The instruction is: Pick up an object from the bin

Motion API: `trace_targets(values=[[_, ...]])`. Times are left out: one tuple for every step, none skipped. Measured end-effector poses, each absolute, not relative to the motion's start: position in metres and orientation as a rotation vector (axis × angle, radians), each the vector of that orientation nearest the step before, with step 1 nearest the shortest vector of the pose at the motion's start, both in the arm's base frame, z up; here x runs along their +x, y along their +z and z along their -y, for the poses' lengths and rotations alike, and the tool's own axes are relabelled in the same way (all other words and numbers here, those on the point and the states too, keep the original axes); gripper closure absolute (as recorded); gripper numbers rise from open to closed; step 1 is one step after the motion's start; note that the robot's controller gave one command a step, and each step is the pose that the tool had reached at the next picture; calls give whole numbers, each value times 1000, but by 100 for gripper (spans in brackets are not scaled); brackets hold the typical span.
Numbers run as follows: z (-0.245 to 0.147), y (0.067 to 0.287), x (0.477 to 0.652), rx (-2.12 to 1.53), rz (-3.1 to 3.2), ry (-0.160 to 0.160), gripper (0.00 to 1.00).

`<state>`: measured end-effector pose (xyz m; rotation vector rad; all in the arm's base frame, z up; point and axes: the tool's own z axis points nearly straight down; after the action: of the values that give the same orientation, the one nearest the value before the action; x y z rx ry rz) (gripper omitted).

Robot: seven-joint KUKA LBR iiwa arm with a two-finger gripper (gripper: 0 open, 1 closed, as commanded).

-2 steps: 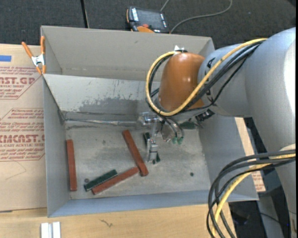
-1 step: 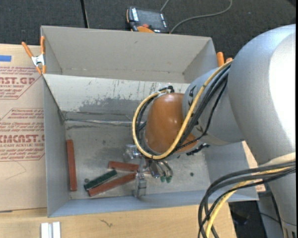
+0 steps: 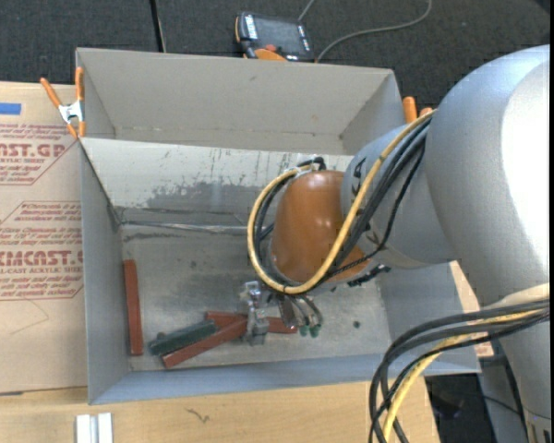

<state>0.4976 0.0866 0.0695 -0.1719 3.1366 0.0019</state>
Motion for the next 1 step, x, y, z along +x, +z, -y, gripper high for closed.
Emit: trace_targets(values=[[-116, 247, 499, -644, -3066, 1, 100]])
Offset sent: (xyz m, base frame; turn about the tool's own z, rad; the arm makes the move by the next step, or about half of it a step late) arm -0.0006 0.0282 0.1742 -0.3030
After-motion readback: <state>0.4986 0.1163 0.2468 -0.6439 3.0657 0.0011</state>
